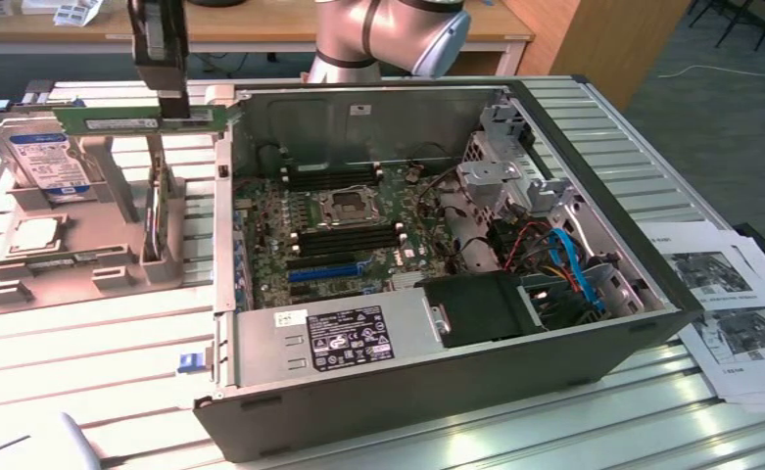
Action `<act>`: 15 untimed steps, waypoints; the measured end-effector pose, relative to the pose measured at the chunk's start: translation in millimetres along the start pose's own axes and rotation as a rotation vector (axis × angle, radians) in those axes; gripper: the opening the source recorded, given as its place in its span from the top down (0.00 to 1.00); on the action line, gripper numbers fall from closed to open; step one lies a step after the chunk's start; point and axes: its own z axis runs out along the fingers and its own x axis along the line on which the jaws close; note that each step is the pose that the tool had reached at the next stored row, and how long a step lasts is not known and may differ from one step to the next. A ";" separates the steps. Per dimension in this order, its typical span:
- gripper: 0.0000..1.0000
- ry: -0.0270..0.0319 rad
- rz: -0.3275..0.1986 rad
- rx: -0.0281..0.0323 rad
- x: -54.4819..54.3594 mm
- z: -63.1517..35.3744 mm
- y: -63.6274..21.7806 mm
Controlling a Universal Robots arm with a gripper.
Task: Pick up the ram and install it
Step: 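Pick up the ram and move it above insertion slot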
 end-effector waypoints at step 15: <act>0.88 0.0001 0.000 0.0000 2.0 -3.5 -36.8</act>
